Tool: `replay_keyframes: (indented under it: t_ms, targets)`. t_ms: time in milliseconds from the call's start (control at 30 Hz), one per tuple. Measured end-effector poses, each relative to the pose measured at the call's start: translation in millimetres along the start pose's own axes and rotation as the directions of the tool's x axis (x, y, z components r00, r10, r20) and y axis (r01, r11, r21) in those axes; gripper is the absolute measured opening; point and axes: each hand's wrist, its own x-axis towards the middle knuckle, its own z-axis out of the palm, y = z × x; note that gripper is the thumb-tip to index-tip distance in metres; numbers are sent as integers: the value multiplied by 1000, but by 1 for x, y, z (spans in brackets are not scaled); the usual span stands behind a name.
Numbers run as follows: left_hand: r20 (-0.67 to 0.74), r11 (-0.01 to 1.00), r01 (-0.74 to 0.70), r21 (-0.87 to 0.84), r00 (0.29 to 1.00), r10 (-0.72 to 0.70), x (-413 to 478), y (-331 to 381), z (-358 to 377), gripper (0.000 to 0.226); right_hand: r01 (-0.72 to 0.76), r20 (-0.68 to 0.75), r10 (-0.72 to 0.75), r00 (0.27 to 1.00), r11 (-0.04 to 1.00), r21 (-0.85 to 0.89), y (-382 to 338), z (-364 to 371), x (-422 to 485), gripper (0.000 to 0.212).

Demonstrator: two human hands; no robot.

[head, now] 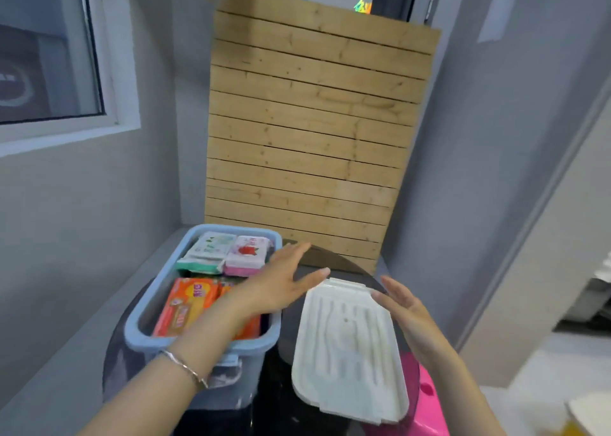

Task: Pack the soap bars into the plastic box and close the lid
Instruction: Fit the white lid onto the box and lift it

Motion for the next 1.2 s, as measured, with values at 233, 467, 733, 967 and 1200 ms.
replay_keyframes:
  t_ms: [233, 467, 733, 967, 1200]
  targets:
    - [191, 976, 81, 201, 974, -120, 11, 16, 118, 77, -199, -169, 168, 971, 963, -183, 71, -66, -26, 71]
    - [121, 905, 376, 197, 907, -403, 17, -54, 152, 88, -189, -19, 189, 982, 959, -211, 107, -57, -28, 74]
    - [94, 884, 402, -241, 916, -391, 19, -48, 160, 81, -121, -70, 111, 991, 980, -155, 105, -40, -26, 59]
    - [-85, 743, 56, -667, 985, -150, 21, 20, 127, 51, 52, -289, -45, 956, 999, 15, 51, -69, -27, 47]
    - [26, 513, 98, -853, 989, -145, 14, 83, 46, 40, 299, -244, -308, 919, 951, -76, -54, -73, -47, 24]
